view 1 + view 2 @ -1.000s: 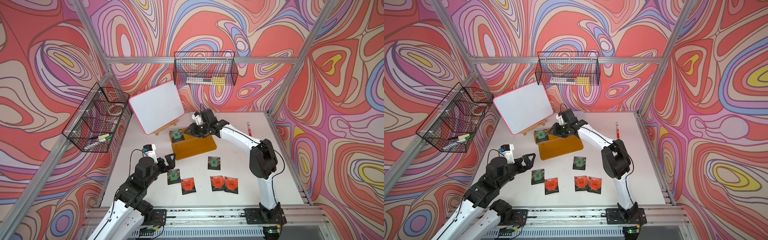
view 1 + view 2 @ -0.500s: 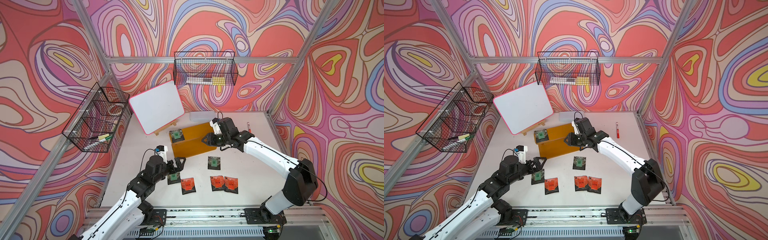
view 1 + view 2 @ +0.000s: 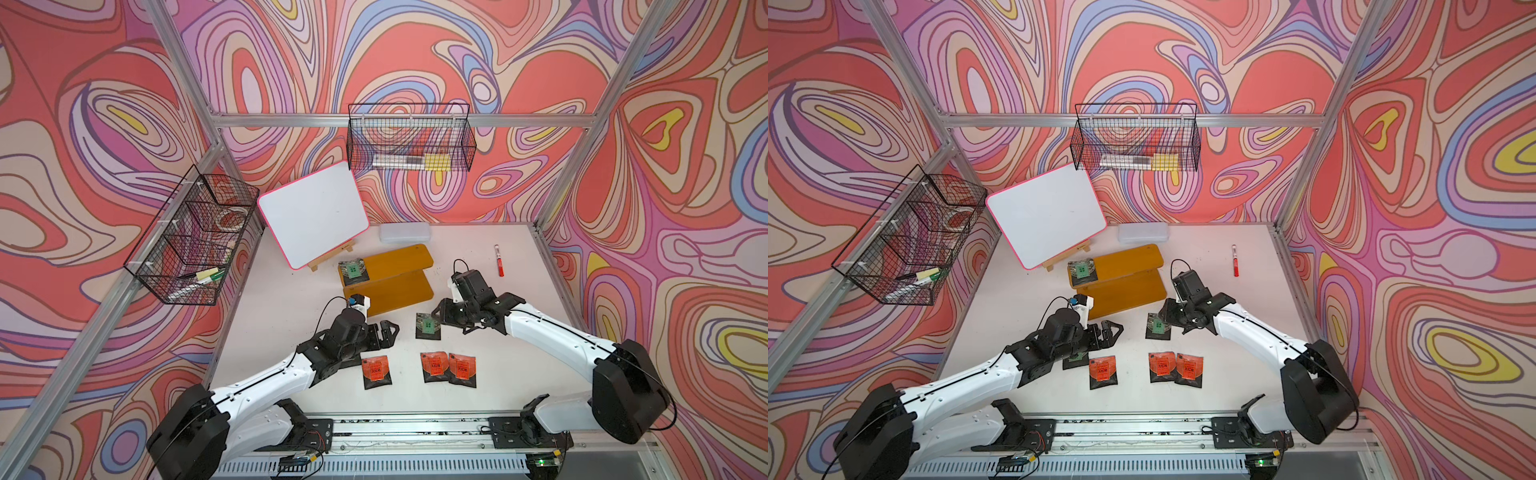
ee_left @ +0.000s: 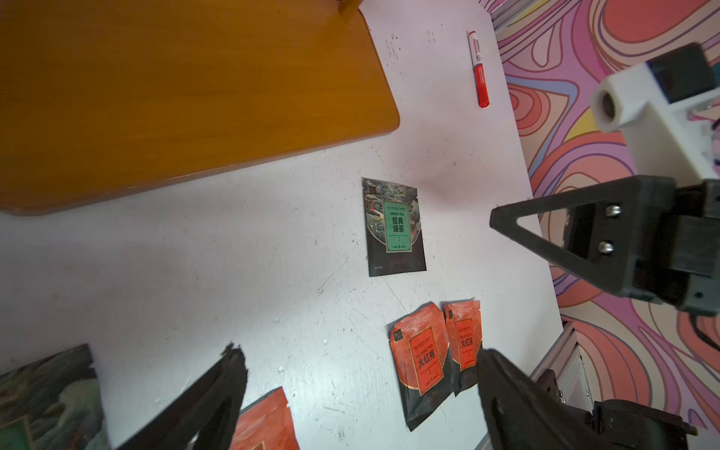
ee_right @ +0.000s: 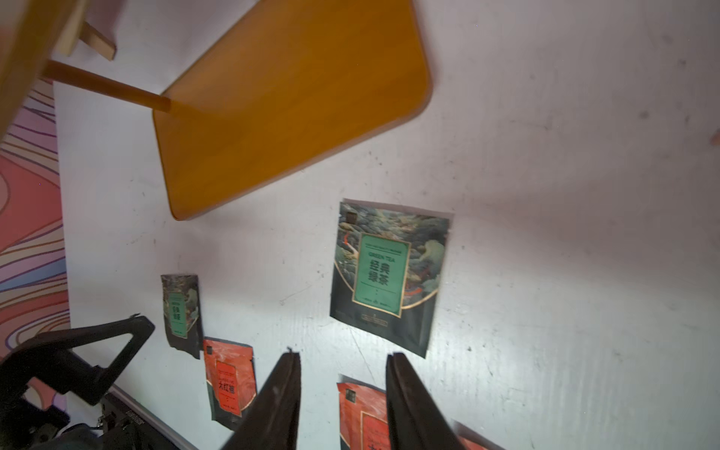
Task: Place the tea bags on the shelf by color
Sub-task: Pick up the tea bag from the center of the board.
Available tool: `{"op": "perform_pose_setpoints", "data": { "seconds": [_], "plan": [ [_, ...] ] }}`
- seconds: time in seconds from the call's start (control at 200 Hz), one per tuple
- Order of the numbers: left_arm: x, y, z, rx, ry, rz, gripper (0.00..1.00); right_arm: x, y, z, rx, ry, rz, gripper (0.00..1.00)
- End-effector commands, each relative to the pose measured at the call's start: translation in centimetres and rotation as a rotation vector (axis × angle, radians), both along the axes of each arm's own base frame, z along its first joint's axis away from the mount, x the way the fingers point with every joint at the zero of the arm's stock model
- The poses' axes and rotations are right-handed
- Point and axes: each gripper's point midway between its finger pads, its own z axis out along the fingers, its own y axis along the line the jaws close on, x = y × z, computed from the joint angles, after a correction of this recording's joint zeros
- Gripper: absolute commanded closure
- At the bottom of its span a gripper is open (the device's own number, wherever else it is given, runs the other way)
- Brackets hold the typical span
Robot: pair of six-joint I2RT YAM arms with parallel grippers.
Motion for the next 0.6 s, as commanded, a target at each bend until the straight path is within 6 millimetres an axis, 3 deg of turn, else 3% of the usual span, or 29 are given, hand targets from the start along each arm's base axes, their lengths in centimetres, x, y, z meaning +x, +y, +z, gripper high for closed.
{"op": "perform_pose_setpoints", "data": {
  "seconds": [0.0, 0.591],
  "plan": [
    [1.8, -2.0, 2.7, -0.070, -0.075, 0.006, 0.06, 0.3, -0.5, -0.9, 0.051, 0.012, -0.032, 0.62],
    [2.3, -8.5, -1.0, -0.086, 0.006, -0.093, 0.22, -0.3, -1.1, -6.0, 0.170, 0.142, -0.099, 0.63]
  ]
}}
